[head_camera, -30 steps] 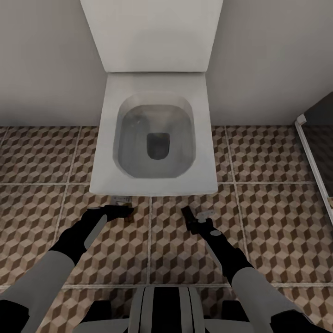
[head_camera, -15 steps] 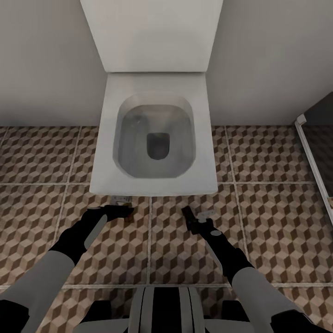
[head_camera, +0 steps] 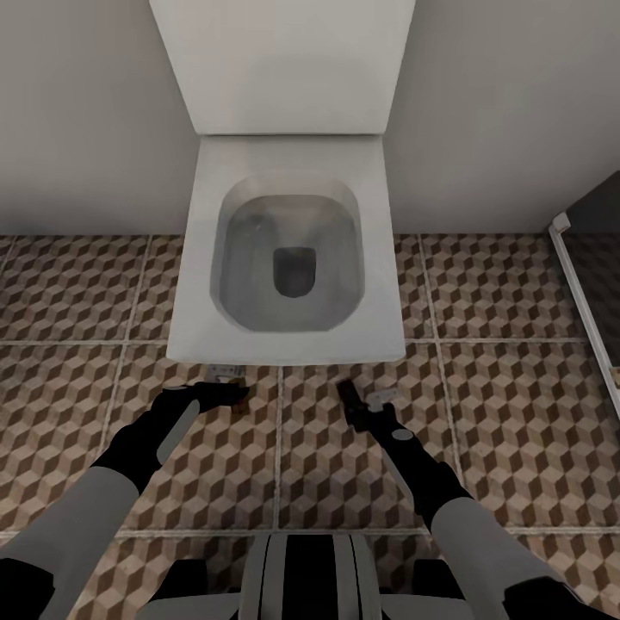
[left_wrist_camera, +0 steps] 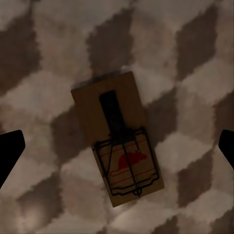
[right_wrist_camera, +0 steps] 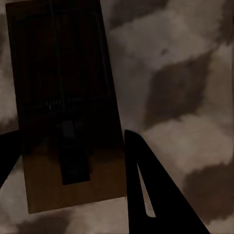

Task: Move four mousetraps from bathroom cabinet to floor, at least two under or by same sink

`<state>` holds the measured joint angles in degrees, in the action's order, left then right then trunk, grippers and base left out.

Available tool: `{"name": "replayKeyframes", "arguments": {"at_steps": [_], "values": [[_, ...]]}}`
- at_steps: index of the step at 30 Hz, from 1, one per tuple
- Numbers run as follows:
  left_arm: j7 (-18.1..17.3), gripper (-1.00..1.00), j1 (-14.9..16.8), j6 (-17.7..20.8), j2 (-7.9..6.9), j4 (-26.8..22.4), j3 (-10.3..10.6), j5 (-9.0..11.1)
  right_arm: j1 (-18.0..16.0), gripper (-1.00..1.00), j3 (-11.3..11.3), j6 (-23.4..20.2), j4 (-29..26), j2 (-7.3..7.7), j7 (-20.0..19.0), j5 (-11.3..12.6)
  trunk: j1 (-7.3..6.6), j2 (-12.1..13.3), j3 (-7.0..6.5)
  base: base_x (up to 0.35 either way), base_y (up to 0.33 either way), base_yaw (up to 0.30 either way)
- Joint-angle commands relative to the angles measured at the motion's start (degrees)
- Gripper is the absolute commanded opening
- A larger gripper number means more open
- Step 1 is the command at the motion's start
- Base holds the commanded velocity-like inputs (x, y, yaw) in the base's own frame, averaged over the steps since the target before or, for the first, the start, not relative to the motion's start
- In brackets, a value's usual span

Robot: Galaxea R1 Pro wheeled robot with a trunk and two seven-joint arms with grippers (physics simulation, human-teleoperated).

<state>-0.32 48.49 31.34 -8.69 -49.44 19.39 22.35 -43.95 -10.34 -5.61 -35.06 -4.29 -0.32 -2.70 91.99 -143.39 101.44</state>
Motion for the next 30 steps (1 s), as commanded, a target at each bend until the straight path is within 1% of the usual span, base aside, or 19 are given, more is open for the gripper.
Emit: {"name": "replayKeyframes", "arguments": {"at_steps": [1,5,17,30], "values": [[0.0,1.00,0.0,0.2,-0.07,-0.1,0.1,0.1,0.0,-1.00,0.0,0.4,0.0,-0.03,-0.1,-0.1,-0.01,0.0,0.03,0.000,0.000,0.000],[0.0,1.00,0.0,0.2,-0.05,-0.3,0.1,0.1,0.0,-1.00,0.0,1.4,0.2,-0.16,-0.2,0.0,-0.01,0.0,0.03,0.000,0.000,0.000],[0.0,1.00,0.0,0.2,-0.01,-0.2,0.1,0.2,0.0,-1.00,-0.1,1.7,0.8,-0.19,-0.2,0.0,-0.01,0.0,0.03,0.000,0.000,0.000],[-0.1,1.00,0.0,0.2,0.74,-0.1,0.1,0.2,0.0,-1.00,0.0,1.7,2.1,-0.11,-0.2,-0.1,-0.01,0.0,0.03,0.000,0.000,0.000]]}}
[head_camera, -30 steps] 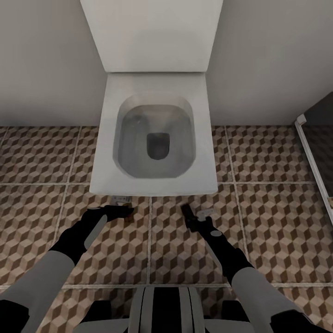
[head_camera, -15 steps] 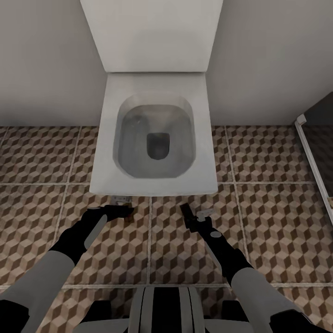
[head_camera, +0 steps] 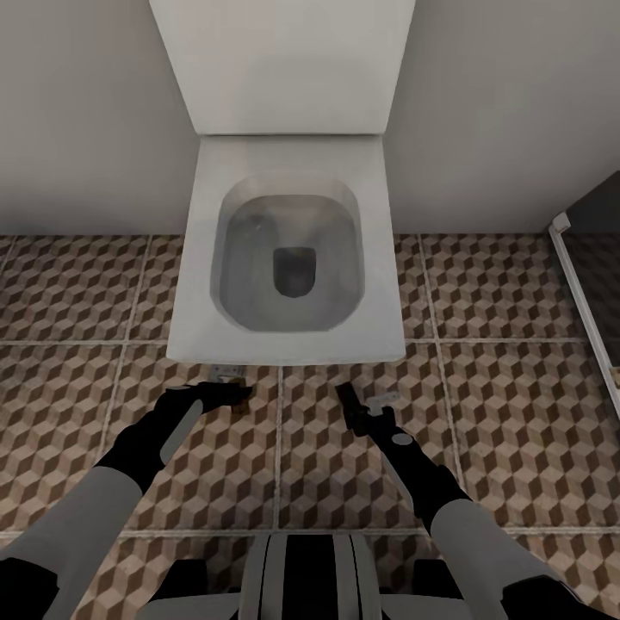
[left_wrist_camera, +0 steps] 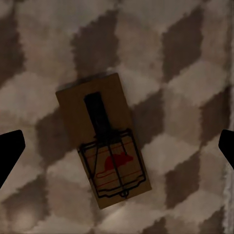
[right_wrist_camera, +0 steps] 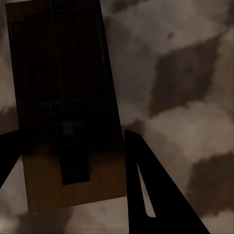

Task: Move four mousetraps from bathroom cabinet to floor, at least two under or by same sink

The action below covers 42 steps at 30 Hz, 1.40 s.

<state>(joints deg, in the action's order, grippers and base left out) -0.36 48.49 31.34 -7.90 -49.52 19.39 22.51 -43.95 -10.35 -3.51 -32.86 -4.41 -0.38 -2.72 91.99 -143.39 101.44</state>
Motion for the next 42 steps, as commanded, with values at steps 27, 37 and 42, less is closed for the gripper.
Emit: {"name": "replayKeyframes", "arguments": {"at_steps": [27,37,42], "values": [[-0.1,1.00,0.0,0.1,0.73,0.3,0.1,0.0,-1.0,-1.00,0.0,-0.3,-0.1,0.01,-0.1,-0.2,-0.01,0.0,0.03,0.000,0.000,0.000],[0.0,1.00,0.0,0.2,0.78,-1.3,0.0,-0.1,-1.0,-1.00,0.0,2.3,-0.1,0.01,-0.1,-0.3,-0.01,0.0,0.03,0.000,0.000,0.000],[0.1,1.00,0.0,0.8,0.75,-5.4,0.0,-0.2,-1.0,-1.00,0.0,2.7,-0.1,0.01,-0.1,-0.3,-0.01,0.0,0.03,0.000,0.000,0.000]]}}
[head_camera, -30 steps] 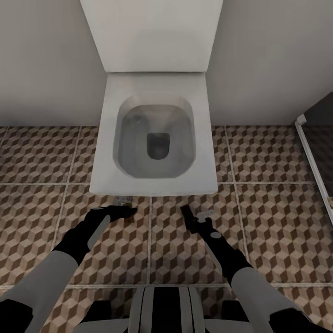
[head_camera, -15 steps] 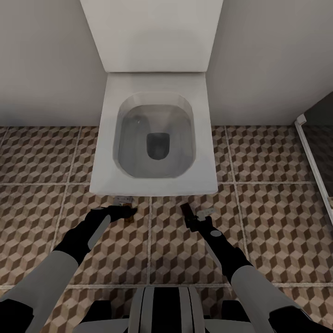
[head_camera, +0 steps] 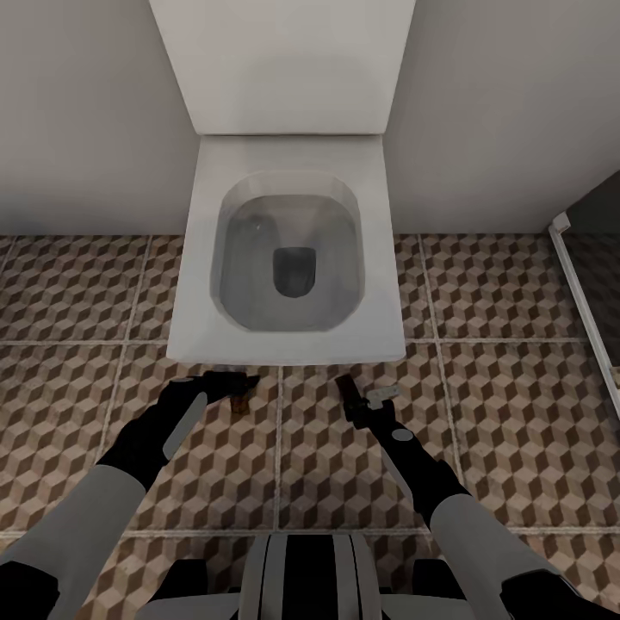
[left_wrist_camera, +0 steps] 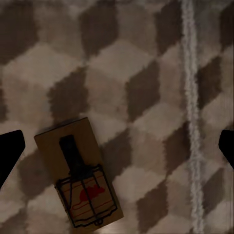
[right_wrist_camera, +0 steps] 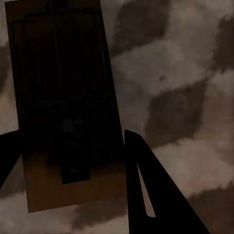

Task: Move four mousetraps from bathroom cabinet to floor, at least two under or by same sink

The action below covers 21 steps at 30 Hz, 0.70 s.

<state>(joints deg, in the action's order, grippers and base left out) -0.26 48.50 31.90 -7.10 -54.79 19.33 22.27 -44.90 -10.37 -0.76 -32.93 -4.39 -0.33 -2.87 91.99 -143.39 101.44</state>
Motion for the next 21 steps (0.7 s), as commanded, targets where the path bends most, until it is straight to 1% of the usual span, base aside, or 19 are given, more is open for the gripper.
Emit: {"name": "replayKeyframes", "arguments": {"at_steps": [1,7,10,21], "values": [[0.0,1.00,0.0,0.4,-0.05,-0.4,0.1,0.1,0.0,-1.00,0.0,0.0,0.0,0.00,-0.1,-0.1,-0.01,0.0,0.03,0.000,0.000,0.000],[0.0,1.00,0.0,2.3,-0.14,-3.5,0.1,0.1,0.0,-1.00,0.0,0.3,0.0,0.00,-0.1,-0.1,-0.01,0.0,0.03,0.000,0.000,0.000],[0.0,1.00,0.0,2.9,-0.24,-4.0,0.1,0.1,0.0,-1.00,0.0,0.3,0.0,0.00,-0.1,-0.1,-0.01,0.0,0.03,0.000,0.000,0.000],[0.0,1.00,0.0,3.1,-0.53,-1.9,0.1,0.1,0.0,-1.00,0.0,0.3,0.0,0.00,-0.1,-0.1,-0.01,0.0,0.03,0.000,0.000,0.000]]}}
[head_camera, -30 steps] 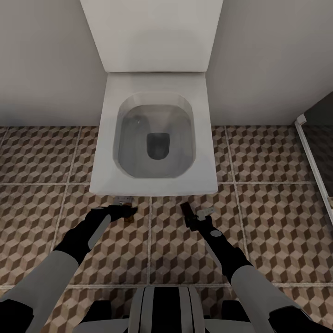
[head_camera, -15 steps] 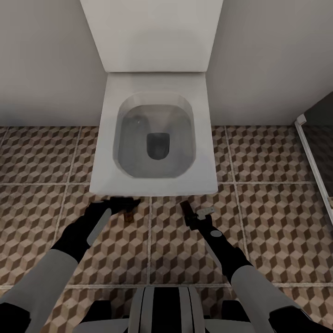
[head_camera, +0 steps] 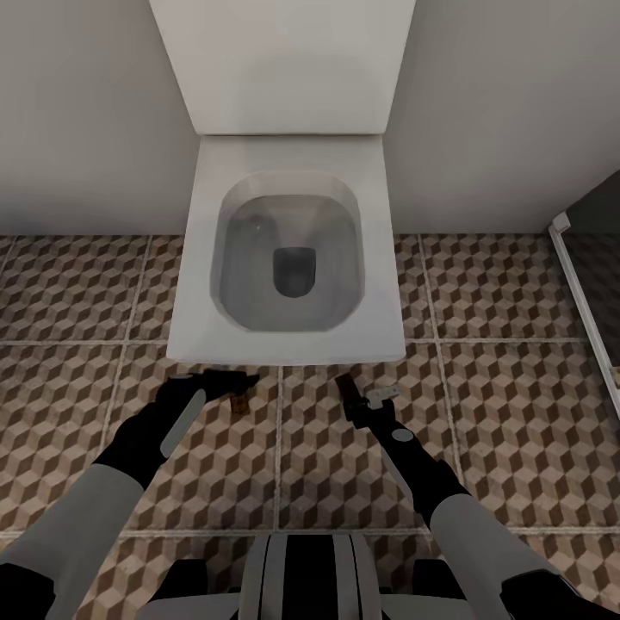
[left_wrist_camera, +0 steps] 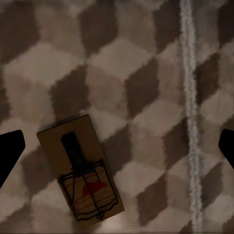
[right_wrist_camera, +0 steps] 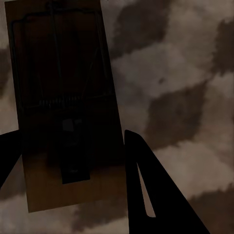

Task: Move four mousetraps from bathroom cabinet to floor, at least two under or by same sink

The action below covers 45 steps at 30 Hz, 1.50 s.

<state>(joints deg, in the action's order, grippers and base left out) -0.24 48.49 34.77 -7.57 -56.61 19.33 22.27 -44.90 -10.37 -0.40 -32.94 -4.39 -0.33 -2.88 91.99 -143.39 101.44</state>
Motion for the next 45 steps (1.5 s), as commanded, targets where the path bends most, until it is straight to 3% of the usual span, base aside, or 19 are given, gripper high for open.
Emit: {"name": "replayKeyframes", "arguments": {"at_steps": [1,45], "values": [[0.0,1.00,0.0,0.2,-0.06,0.1,0.1,0.1,0.0,-1.00,0.0,0.0,0.0,0.00,-0.1,-0.1,-0.01,0.0,0.03,0.000,0.000,0.000],[0.0,1.00,0.0,0.1,-0.04,0.8,0.1,0.1,0.0,-1.00,0.0,0.7,0.0,0.00,-0.1,-0.1,-0.01,0.0,0.03,0.000,0.000,0.000]]}}
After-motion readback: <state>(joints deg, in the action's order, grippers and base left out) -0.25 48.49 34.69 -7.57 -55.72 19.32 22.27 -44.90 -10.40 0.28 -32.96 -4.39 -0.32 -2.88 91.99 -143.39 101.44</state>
